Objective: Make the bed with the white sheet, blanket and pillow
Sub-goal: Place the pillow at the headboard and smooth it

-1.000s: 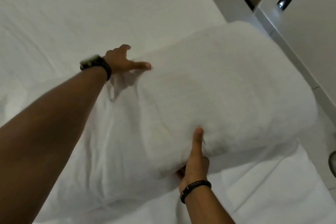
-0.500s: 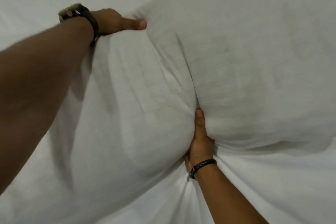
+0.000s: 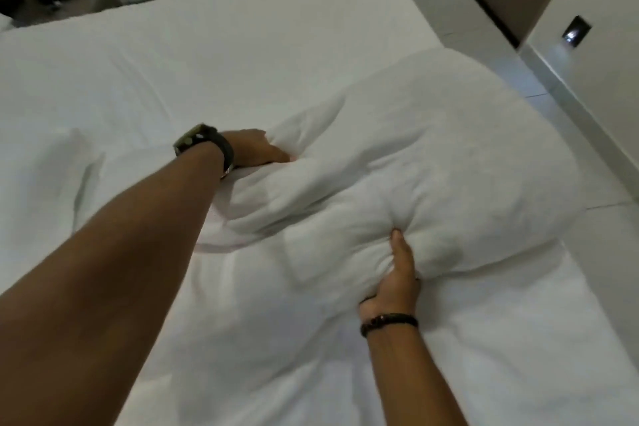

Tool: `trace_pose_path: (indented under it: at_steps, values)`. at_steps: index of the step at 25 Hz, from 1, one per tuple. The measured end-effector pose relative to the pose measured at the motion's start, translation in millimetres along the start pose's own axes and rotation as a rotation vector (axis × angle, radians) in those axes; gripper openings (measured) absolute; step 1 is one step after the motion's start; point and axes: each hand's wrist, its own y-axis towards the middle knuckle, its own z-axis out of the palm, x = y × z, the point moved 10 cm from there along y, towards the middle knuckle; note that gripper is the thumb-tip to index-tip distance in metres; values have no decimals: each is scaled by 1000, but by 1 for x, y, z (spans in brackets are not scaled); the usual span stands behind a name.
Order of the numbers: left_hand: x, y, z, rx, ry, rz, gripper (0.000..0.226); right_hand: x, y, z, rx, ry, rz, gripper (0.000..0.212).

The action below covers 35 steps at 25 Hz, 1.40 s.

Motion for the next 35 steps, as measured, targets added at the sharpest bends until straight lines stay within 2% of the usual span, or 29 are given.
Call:
trace_pose_path:
  at_steps: [2, 4, 6, 8, 10, 12, 14, 16, 19, 22, 25, 26, 28, 29, 33, 35]
  values:
    - [4, -76, -2, 45, -148, 91, 55, 56, -41, 0, 192, -59, 32, 59]
    - [13, -147, 18, 96, -387, 120, 35, 125, -70, -4, 373, -197, 82, 49]
    - [42, -194, 85, 179, -548, 30, 52, 166, -68, -36, 389, -469, 163, 47]
    - [78, -215, 176, 219, -640, -128, 86, 170, -58, -87, 315, -802, 279, 73]
    - [92, -224, 254, 200, -887, -236, 91, 170, -47, -144, 218, -1004, 285, 92]
    - [81, -213, 302, 215, -1114, -258, 85, 171, -37, -174, 240, -972, 235, 86]
    - [62, -211, 318, 241, -1215, -221, 83, 166, -36, -178, 291, -892, 238, 84]
    - [57, -214, 319, 217, -1259, -205, 83, 157, -51, -169, 379, -784, 290, 75]
    - [53, -238, 299, 171, -1305, -161, 94, 166, -71, -153, 387, -733, 265, 56]
    - [55, -287, 265, 97, -1366, -88, 90, 188, -111, -126, 444, -697, 253, 63]
    - [62, -344, 230, 15, -1420, -39, 82, 204, -167, -93, 539, -697, 204, 85]
    - [65, -363, 221, -1, -1434, -28, 85, 208, -189, -80, 572, -697, 171, 79]
    - [87, -408, 197, -62, -1467, 1, 85, 203, -244, -52, 656, -667, 123, 34]
    - [102, -432, 185, -93, -1488, 22, 82, 197, -274, -40, 685, -649, 107, 22]
    - [175, -520, 129, -217, -1515, 196, 89, 147, -384, 9, 826, -672, 34, 27]
    - [223, -566, 102, -244, -1501, 251, 62, 106, -440, 29, 901, -630, 53, 33]
